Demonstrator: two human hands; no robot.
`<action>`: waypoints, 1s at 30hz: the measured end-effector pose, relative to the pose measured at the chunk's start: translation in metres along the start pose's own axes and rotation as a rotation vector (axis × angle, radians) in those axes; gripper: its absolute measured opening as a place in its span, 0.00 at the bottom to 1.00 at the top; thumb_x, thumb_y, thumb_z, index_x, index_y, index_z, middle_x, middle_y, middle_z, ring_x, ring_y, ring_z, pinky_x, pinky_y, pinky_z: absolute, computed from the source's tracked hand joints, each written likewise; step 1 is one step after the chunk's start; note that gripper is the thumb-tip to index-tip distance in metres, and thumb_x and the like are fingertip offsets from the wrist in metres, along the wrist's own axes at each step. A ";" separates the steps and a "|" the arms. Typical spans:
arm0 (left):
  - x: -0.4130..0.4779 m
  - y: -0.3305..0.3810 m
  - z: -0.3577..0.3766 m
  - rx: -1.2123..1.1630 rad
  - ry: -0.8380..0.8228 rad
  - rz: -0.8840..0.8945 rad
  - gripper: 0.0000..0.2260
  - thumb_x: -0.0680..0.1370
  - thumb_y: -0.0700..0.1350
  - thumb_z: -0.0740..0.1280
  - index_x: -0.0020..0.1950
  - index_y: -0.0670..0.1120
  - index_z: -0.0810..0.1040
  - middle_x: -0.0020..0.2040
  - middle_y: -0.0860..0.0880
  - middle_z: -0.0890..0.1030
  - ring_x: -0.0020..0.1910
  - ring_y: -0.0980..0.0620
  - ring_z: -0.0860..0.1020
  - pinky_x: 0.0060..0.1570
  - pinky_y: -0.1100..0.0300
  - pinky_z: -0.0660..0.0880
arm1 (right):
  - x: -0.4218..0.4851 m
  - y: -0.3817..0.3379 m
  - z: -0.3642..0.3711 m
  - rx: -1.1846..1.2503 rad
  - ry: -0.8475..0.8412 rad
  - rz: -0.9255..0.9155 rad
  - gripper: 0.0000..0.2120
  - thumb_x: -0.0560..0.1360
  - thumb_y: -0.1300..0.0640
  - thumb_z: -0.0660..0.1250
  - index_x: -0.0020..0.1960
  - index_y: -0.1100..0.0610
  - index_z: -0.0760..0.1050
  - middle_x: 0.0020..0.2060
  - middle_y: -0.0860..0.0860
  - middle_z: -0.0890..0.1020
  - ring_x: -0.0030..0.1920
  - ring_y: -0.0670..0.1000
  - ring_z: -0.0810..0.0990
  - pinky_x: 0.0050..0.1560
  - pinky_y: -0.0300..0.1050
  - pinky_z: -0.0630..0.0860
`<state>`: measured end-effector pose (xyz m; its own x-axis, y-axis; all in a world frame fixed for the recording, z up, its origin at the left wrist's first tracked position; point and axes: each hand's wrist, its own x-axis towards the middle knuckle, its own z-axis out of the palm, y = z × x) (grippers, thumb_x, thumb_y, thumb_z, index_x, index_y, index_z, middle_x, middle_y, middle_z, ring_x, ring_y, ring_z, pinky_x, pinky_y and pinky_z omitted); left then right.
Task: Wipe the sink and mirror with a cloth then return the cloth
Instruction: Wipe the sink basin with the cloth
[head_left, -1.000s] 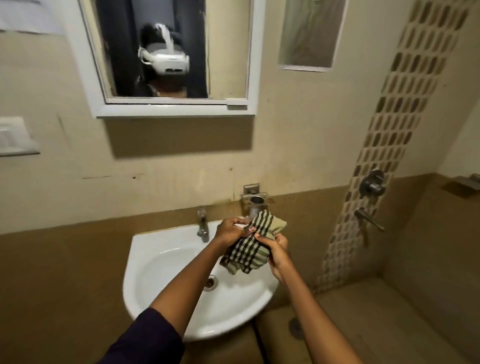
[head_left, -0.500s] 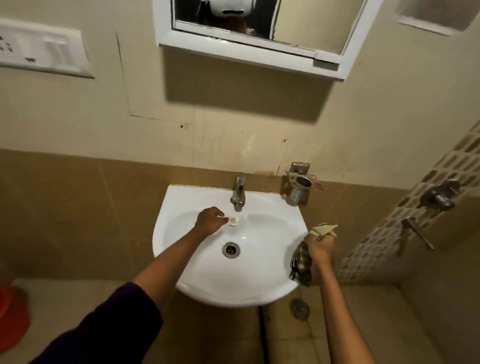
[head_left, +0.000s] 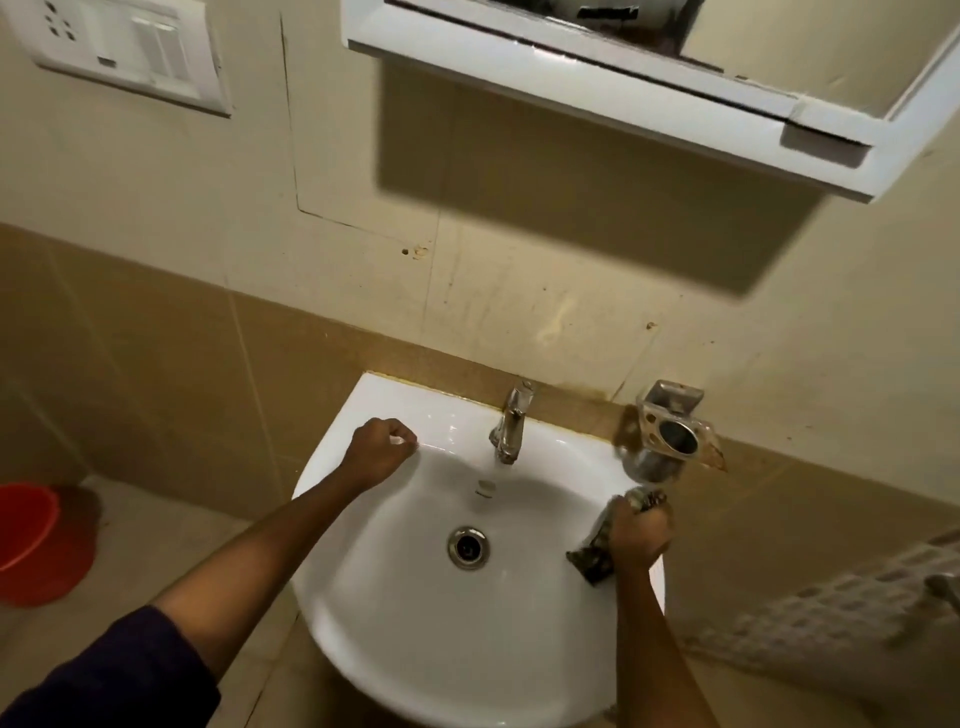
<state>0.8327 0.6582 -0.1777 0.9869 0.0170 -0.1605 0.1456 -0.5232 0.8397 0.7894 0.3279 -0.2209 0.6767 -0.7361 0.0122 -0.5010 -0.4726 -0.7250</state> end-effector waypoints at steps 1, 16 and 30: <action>0.004 -0.003 -0.002 0.025 0.017 0.009 0.05 0.73 0.40 0.67 0.46 0.42 0.82 0.51 0.46 0.83 0.53 0.49 0.77 0.50 0.61 0.69 | 0.004 -0.002 0.006 -0.037 -0.010 -0.023 0.17 0.74 0.52 0.64 0.52 0.67 0.75 0.50 0.66 0.79 0.54 0.65 0.77 0.59 0.59 0.73; 0.020 -0.023 -0.015 0.132 0.088 0.036 0.06 0.74 0.39 0.66 0.46 0.43 0.83 0.53 0.45 0.81 0.55 0.47 0.76 0.52 0.60 0.66 | 0.007 -0.043 0.090 -0.069 0.100 -0.181 0.19 0.78 0.58 0.58 0.65 0.68 0.65 0.62 0.70 0.72 0.63 0.70 0.70 0.63 0.66 0.68; 0.015 -0.016 -0.015 0.020 -0.009 -0.041 0.06 0.74 0.42 0.68 0.47 0.43 0.82 0.53 0.45 0.83 0.56 0.47 0.77 0.56 0.59 0.69 | -0.049 -0.037 0.112 -0.064 -0.150 -0.530 0.20 0.77 0.65 0.54 0.69 0.63 0.66 0.63 0.63 0.74 0.61 0.66 0.72 0.62 0.63 0.71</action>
<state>0.8461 0.6800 -0.1857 0.9795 0.0309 -0.1991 0.1841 -0.5394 0.8217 0.8348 0.4355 -0.2716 0.9120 -0.3150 0.2626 -0.0996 -0.7913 -0.6033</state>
